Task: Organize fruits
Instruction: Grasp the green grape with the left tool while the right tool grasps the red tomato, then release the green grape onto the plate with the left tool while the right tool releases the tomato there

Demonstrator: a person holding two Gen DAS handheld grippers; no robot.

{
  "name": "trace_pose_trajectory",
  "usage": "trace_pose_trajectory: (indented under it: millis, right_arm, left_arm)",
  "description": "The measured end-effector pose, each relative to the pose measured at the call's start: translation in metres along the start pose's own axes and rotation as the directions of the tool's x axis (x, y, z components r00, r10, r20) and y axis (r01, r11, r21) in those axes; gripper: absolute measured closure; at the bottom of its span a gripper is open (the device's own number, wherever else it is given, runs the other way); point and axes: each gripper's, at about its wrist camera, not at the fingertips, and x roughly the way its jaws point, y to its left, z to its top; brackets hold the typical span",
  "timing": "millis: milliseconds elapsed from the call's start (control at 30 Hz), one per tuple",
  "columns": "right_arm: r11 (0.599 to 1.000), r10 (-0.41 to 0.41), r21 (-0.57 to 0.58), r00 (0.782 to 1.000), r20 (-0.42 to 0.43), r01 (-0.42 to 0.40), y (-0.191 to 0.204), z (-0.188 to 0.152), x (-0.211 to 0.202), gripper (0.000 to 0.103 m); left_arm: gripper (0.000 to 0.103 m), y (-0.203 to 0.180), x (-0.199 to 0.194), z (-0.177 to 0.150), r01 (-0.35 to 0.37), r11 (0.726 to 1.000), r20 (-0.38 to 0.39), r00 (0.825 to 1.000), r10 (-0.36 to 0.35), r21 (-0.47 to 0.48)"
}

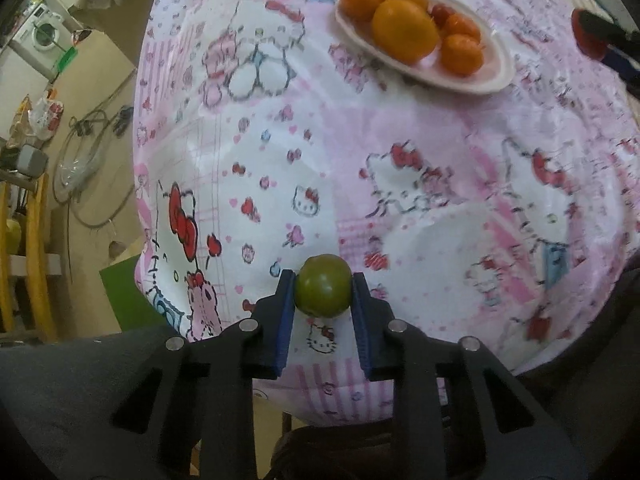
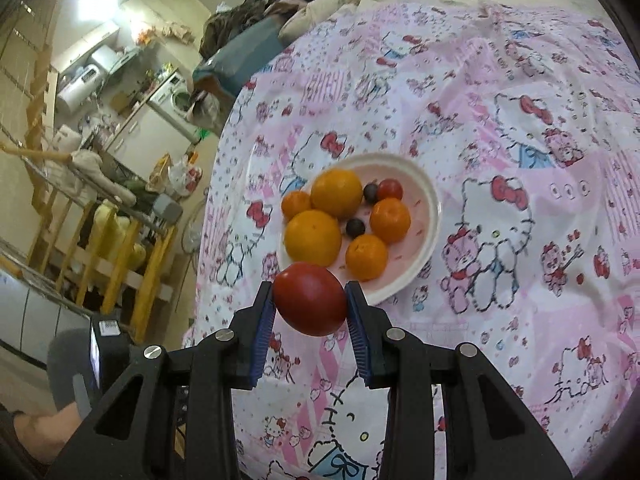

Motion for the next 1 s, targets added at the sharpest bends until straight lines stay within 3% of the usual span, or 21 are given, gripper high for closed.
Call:
trace_pose_trajectory:
  millis: [200,367,600,1000]
  right_arm:
    - [0.998,-0.001,0.056,0.999,0.035,-0.001,-0.015,0.010,-0.013,0.066]
    - [0.996,-0.013,0.089,0.998,0.055,0.008,-0.026,0.018,-0.017,0.066]
    - [0.993,-0.026,0.112,0.999,0.041,0.021,-0.035,0.022,-0.005,0.066]
    - [0.993,-0.017,0.118,0.998,-0.054,0.024,-0.046,0.047,0.048,0.066]
  left_arm:
    - [0.080,-0.014,-0.044,0.033,0.045,0.999,0.109,0.993,-0.048,0.026]
    - [0.080,-0.032,-0.057,0.063,0.071,0.994,0.167,0.983,-0.083,0.081]
    - [0.080,-0.053,-0.034,0.095,0.120,0.989,0.172,0.976,-0.134,0.093]
    - [0.080,-0.067,0.023,0.133,0.219,0.976,0.124,0.968,-0.217,-0.004]
